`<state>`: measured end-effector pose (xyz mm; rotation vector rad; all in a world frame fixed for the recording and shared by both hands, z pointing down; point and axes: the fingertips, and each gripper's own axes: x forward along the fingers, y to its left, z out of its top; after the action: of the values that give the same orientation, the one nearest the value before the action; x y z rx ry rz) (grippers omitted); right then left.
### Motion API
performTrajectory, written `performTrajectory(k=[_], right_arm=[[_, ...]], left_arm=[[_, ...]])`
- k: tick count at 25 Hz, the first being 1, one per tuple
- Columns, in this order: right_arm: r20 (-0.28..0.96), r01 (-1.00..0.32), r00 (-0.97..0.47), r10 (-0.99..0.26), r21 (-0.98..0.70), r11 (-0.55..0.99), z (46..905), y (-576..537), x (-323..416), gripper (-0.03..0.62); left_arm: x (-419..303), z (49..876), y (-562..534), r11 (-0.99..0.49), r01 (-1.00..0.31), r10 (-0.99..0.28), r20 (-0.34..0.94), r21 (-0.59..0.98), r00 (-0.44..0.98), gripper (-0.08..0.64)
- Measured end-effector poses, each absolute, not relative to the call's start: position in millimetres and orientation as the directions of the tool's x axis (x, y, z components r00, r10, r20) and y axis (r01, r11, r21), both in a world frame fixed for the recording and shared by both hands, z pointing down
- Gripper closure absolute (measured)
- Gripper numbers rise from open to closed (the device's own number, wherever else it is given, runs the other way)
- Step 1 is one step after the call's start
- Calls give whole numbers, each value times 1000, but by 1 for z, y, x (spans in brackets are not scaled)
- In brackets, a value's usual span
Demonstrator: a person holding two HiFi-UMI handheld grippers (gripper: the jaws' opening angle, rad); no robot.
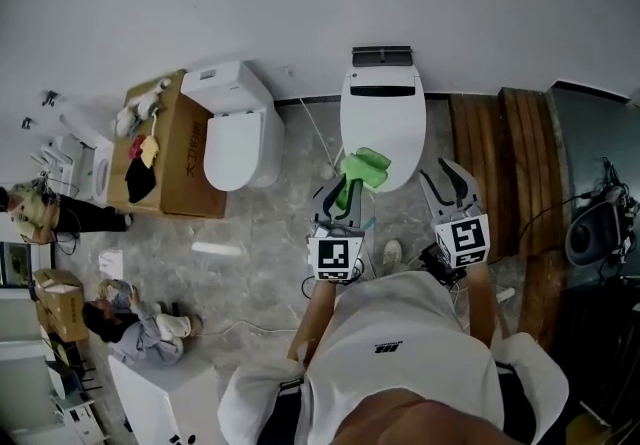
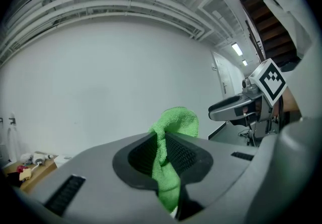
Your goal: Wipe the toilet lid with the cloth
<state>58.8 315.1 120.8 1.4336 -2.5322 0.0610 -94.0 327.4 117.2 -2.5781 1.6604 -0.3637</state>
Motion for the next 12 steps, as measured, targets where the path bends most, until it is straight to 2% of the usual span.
performTrajectory(k=[12], right_arm=[[233,-846,-512,-827,32,532,135,276,76,410]], left_arm=[[-74,123,291,-421,-889,-903,178,-179,392,492]])
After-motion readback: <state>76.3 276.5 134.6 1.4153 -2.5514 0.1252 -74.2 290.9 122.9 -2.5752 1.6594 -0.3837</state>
